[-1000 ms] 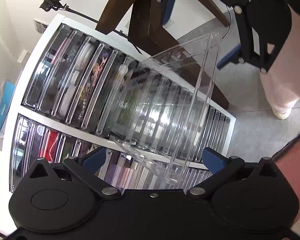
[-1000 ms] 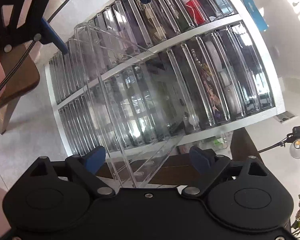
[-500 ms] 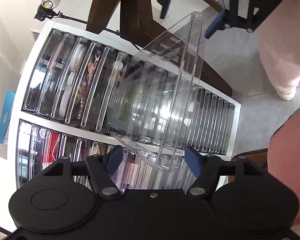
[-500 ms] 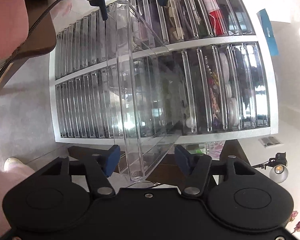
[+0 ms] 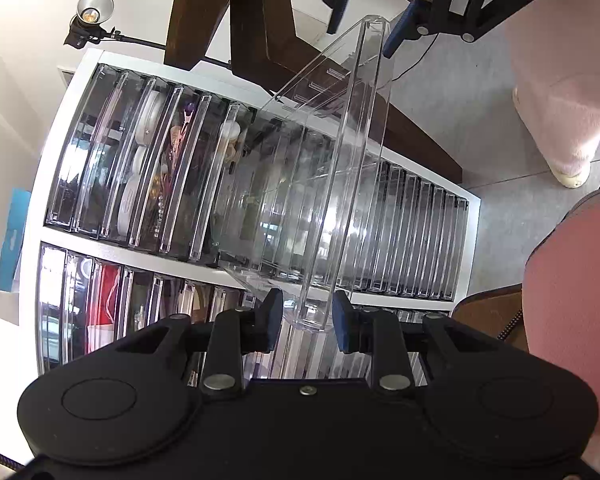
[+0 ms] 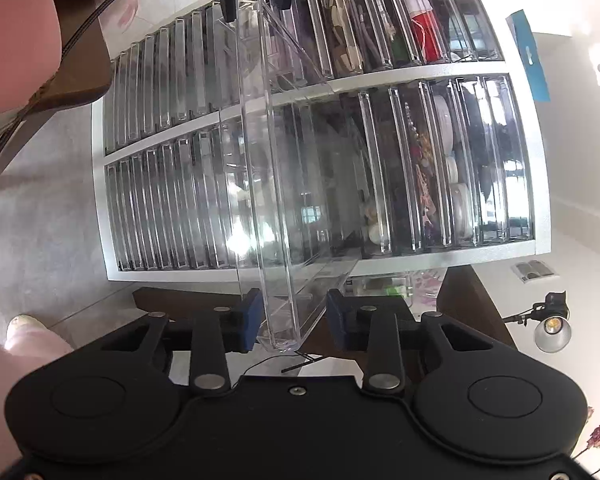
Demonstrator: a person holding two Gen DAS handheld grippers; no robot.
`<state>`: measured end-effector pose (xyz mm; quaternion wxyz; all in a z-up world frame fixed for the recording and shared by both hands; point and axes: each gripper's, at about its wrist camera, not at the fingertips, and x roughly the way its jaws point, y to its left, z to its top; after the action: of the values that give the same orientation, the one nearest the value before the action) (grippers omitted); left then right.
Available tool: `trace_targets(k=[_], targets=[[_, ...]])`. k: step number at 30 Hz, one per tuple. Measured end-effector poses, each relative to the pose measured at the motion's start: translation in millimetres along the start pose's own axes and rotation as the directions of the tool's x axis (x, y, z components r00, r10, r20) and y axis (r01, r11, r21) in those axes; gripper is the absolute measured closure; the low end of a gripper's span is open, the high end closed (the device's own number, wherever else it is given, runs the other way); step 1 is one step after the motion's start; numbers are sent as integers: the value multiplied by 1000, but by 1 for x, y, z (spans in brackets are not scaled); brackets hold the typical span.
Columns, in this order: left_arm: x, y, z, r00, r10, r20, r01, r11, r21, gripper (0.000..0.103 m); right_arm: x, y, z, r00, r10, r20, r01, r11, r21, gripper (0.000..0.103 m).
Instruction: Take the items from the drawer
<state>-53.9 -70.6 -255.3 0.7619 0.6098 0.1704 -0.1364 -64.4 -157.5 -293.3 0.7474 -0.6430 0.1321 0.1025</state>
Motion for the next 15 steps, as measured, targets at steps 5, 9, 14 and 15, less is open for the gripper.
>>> trace_targets(k=[5,9,14,15], targets=[[0,0,-1,1000,1,-6,-1,1000,-5,76,3,1,-3,1000,10,-11,-10,1000,14,78],[-1,0,0,1000,4,-7,-4,1000,-5,77,3,3,-5,1000,11,-17,-10,1000,29,86],[-2,-2,0,1000,-7,-4,7,1000,-1,82,0,3,-5,1000,-2,-14,3,999,38,87],[-2,-1,0,1000,-11,-3,11,1000,-4,84,0,3,-5,1000,-3,-14,4,999,39,87]])
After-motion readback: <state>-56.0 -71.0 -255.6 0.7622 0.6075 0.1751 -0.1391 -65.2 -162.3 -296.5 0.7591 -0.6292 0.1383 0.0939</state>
